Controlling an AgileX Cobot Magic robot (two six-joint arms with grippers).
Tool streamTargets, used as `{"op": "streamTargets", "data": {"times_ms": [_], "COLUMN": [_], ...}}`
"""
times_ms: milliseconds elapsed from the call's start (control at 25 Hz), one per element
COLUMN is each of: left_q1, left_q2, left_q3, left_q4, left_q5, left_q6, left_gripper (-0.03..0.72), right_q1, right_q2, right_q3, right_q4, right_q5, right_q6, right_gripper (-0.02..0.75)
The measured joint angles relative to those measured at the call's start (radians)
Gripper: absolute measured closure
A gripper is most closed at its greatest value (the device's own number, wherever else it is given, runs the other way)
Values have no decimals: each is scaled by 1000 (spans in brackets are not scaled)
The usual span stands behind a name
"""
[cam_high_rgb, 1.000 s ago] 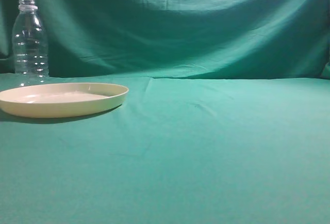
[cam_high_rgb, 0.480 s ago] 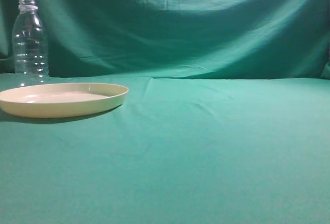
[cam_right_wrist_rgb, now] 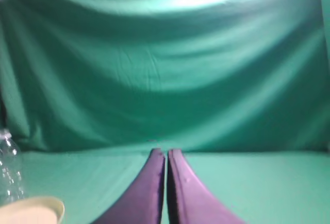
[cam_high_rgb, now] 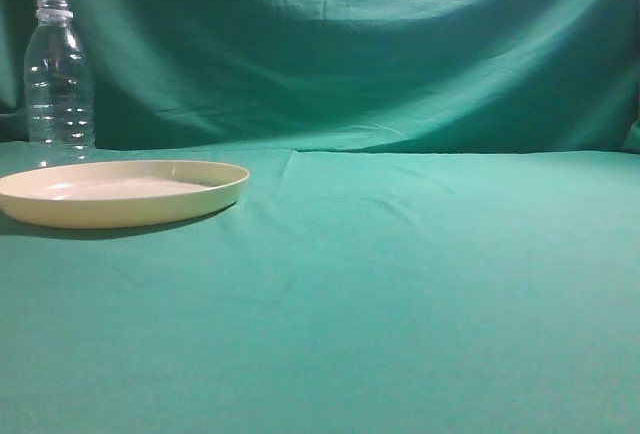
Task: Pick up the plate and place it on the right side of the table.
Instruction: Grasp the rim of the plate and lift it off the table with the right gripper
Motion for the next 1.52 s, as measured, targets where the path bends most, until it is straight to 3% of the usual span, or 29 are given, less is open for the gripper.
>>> {"op": "streamTargets", "data": {"times_ms": [240, 400, 600, 840, 920, 1120, 1520], "left_q1": [0, 0, 0, 0, -2, -2, -2], "left_q2": [0, 0, 0, 0, 0, 0, 0], "left_q3": [0, 0, 0, 0, 0, 0, 0], "left_q4": [0, 0, 0, 0, 0, 0, 0], "left_q5": [0, 0, 0, 0, 0, 0, 0], "left_q6": [0, 0, 0, 0, 0, 0, 0], "left_gripper": [688, 688, 688, 688, 688, 688, 688], "right_q1": [0, 0, 0, 0, 0, 26, 386], "right_q2": [246, 464, 641, 863, 968, 1203, 1599], "right_q3": [-298, -421, -497, -620, -672, -851, -1240], "right_q4": [2, 4, 70, 485, 549, 560, 391], "right_q5": [587, 782, 819, 854, 886, 933, 906], "right_q6": [4, -97, -136, -386, -430, -453, -348], "right_gripper": [738, 738, 738, 738, 738, 738, 738]}}
